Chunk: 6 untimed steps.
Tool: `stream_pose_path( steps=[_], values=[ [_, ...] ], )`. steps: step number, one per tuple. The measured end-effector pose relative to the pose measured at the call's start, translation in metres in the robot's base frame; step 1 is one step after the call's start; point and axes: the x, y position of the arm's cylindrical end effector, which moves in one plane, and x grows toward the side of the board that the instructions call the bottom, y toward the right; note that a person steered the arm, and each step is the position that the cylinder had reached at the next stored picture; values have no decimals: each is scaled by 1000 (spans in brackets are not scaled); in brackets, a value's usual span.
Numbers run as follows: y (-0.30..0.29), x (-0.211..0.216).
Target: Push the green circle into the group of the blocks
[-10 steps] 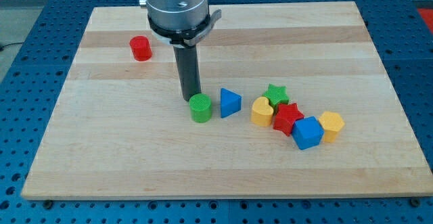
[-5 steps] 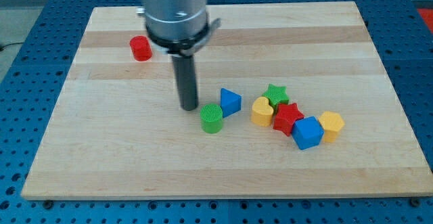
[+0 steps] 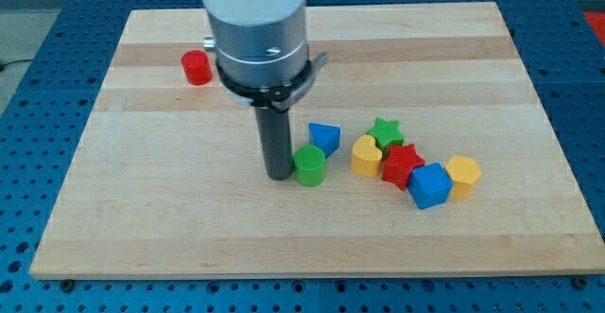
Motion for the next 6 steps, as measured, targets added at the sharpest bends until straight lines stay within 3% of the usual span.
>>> stream_pose_path(
  steps=[4,5,6],
  values=[
    [86,8],
    [70,-1],
    [13,-5]
  ],
)
